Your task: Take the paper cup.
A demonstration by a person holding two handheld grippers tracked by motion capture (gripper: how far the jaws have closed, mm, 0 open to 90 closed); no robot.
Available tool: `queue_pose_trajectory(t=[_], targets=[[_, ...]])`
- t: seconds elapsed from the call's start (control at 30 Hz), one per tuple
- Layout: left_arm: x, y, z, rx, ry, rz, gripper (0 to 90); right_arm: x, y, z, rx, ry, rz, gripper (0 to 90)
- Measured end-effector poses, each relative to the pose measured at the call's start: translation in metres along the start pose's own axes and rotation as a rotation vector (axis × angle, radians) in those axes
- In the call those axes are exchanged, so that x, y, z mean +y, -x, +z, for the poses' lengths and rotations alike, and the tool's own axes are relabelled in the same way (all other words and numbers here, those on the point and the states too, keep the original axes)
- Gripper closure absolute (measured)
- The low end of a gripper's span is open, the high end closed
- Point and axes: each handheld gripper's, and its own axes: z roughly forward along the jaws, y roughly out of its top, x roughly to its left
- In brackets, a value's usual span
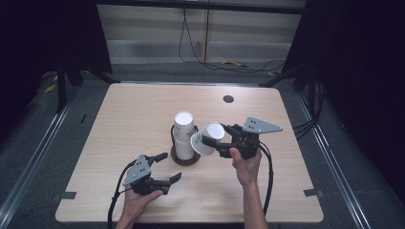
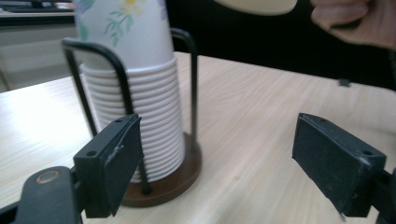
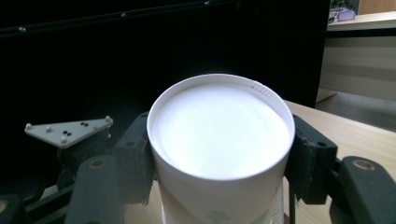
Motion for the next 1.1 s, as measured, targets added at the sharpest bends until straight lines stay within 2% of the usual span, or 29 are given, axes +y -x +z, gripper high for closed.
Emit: queue_pose_trajectory(t=[0.13, 0.3, 0.37, 0.47, 0.57, 0.8, 1.1], targets=[[0.002, -0.001, 0.002, -0.007, 0.002, -0.011, 18.2, -0.006, 0.001, 0.0, 0.001, -0.011, 0.007, 35.3], [0.007, -0.002, 0.002, -0.021, -0.003, 0.01, 19.1, -0.014, 0.0, -0.001, 0.017, -0.02, 0.018, 35.3], [0.009, -0.002, 0.003, -0.029, -0.004, 0.0, 19.1, -0.017, -0.001, 0.0, 0.021, -0.027, 0.021, 35.2], [0.012, -0.001, 0.004, -0.038, -0.004, -0.003, 19.2, -0.023, -0.003, 0.004, 0.049, -0.032, 0.039, 35.2], [0.013, 0.0, 0.005, -0.046, -0.011, 0.012, 18.7, -0.03, -0.004, 0.007, 0.06, -0.046, 0.049, 35.2], [0.016, 0.002, 0.008, -0.075, -0.011, 0.023, 15.9, -0.041, -0.008, 0.014, 0.087, -0.067, 0.057, 35.2], [0.016, 0.007, 0.013, -0.085, -0.034, 0.028, 15.8, -0.051, -0.01, 0.028, 0.124, -0.094, 0.06, 35.2]])
